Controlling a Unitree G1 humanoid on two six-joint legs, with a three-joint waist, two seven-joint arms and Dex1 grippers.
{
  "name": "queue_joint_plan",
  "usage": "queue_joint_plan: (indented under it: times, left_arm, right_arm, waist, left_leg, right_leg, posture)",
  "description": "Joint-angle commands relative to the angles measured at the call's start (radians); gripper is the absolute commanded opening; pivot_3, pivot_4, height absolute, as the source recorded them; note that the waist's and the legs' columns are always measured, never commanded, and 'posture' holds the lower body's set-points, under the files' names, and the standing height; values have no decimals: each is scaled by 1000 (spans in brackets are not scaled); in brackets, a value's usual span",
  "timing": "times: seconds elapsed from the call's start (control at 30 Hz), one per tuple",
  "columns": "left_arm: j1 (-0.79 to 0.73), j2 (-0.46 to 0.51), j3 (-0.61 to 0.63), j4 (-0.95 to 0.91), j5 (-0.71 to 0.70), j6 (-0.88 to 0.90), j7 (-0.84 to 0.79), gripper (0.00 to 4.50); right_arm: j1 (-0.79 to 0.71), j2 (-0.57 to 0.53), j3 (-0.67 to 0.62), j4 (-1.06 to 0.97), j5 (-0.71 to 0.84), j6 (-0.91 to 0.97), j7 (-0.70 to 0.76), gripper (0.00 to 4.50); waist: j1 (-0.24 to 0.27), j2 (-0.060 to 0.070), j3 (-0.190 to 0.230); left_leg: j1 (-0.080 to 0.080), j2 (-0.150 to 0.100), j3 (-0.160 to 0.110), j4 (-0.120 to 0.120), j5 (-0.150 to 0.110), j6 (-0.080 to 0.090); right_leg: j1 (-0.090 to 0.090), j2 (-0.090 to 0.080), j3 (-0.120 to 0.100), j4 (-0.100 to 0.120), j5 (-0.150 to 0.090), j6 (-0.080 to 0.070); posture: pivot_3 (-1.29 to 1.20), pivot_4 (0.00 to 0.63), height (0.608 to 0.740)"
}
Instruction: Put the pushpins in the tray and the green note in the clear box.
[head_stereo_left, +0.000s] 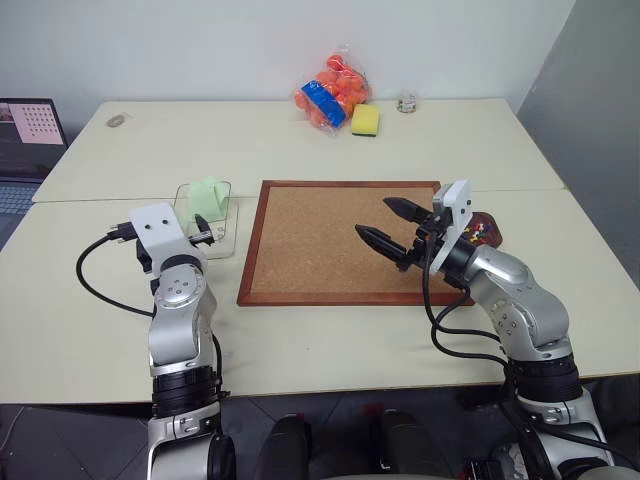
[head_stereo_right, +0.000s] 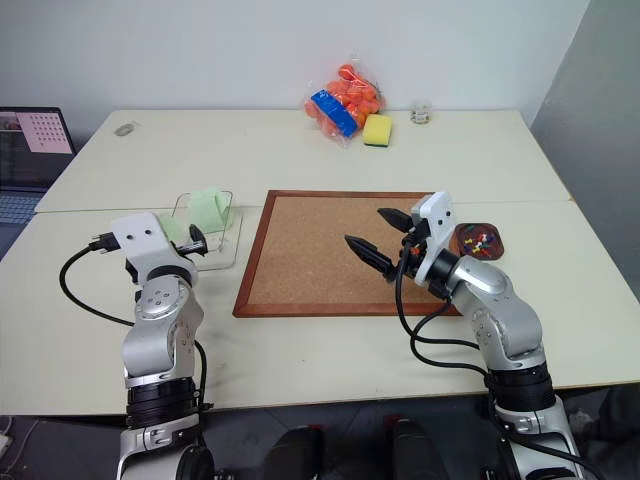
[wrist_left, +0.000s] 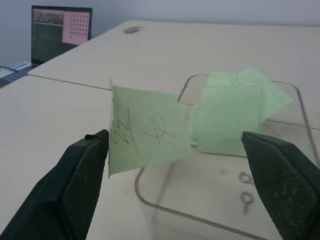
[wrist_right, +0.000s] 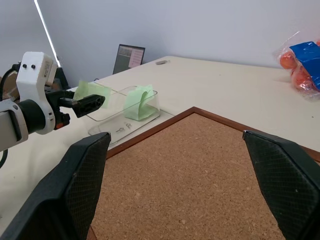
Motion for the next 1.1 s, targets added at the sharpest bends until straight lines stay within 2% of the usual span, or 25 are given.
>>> queue_joint_plan:
  times: [0.03, 0.4, 0.9, 1.1]
  left_arm:
    - [-10, 21, 5, -23, 24, -14, 7, 4434]
    - [-20, 26, -86, -23, 19, -79, -101, 4434]
    - [-38, 34, -113, 0, 53, -86, -118, 4434]
    - [-23, 4, -139, -54, -3, -78, -188, 4434]
  right_arm:
    - [-1, 1, -13, -42, 7, -8, -7, 4500]
    - [9, 1, -10, -44, 1, -15, -19, 4500]
    - [10, -2, -18, -44, -3, -20, -31, 4500]
    - [22, -11, -24, -58, -15, -19, -51, 4500]
  waist:
    - [0, 0, 0]
    - [0, 0, 0]
    - [-1, 0, 0]
    - [-1, 0, 0]
  left_leg:
    - [0, 0, 0, 0, 0, 0]
    - [0, 0, 0, 0, 0, 0]
    - [0, 0, 0, 0, 0, 0]
    - [0, 0, 0, 0, 0, 0]
  right_leg:
    - [0, 0, 0, 0, 0, 0]
    - [0, -1, 0, 0, 0, 0]
    - [0, 0, 0, 0, 0, 0]
    - [0, -1, 0, 0, 0, 0]
  posture:
    - [0, 150, 740]
    - [0, 150, 740]
    - [0, 150, 740]
    - [0, 150, 740]
